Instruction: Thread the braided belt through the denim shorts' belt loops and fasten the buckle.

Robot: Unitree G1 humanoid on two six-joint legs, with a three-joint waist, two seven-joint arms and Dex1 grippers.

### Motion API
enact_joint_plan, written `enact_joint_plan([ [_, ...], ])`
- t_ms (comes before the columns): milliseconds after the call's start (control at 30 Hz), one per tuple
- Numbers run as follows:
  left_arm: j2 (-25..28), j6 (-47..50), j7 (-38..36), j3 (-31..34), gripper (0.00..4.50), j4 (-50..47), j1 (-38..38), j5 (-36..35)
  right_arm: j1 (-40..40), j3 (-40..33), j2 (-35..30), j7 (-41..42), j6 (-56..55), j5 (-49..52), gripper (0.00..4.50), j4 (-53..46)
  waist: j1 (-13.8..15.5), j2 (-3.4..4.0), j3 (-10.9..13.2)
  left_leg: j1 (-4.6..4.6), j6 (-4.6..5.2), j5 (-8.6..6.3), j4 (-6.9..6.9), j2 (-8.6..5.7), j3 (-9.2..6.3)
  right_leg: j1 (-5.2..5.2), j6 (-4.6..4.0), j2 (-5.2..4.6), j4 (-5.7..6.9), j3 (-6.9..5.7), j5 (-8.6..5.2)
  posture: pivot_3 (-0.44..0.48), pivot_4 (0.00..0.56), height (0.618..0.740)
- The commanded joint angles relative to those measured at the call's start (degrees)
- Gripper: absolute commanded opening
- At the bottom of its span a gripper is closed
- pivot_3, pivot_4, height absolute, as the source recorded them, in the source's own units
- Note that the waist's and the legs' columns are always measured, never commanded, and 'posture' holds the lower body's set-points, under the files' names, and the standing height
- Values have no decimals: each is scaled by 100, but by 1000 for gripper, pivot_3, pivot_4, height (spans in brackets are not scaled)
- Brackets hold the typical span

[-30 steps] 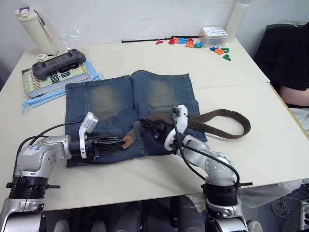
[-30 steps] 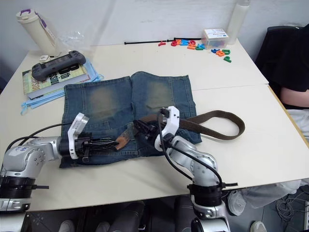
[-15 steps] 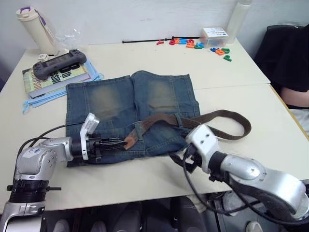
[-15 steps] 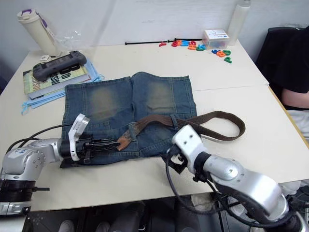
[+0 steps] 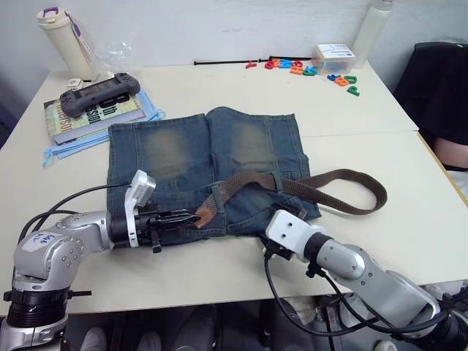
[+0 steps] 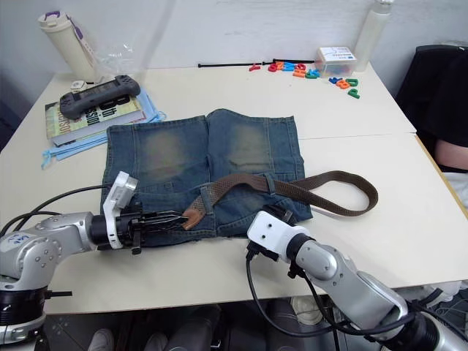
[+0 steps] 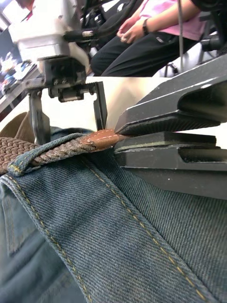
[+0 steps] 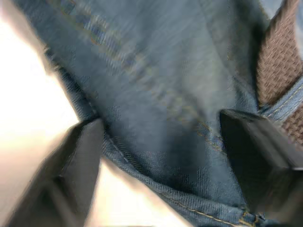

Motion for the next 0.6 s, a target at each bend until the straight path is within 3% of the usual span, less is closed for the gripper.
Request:
enact_joint_plan([
  [33,197,-44,30,360,0,-107,109,-158,149,-24,28,131,-26,-487,2019,212,-2,0,0,0,0,0,0,0,0,0,0,0,0,0,0,0,150,657],
  [167,282,-161,19,324,0,-91,304,-73,212,-190,243,215,-63,-753,70,233,-2,0,0,-1,0,0,0,0,0,-1,0,0,0,0,0,0,150,657],
  [300,238,-161,85,316,0,-60,298,-137,229,-342,309,330,-95,-1024,20,210,2,0,0,-1,0,0,1,0,0,-1,0,0,1,0,0,0,150,657],
  [600,262,-244,29,160,0,253,-91,-88,761,-1513,-530,933,-905,-1349,20,461,119,0,0,-6,3,-2,3,-3,1,-2,0,-2,-3,-2,0,0,150,657],
])
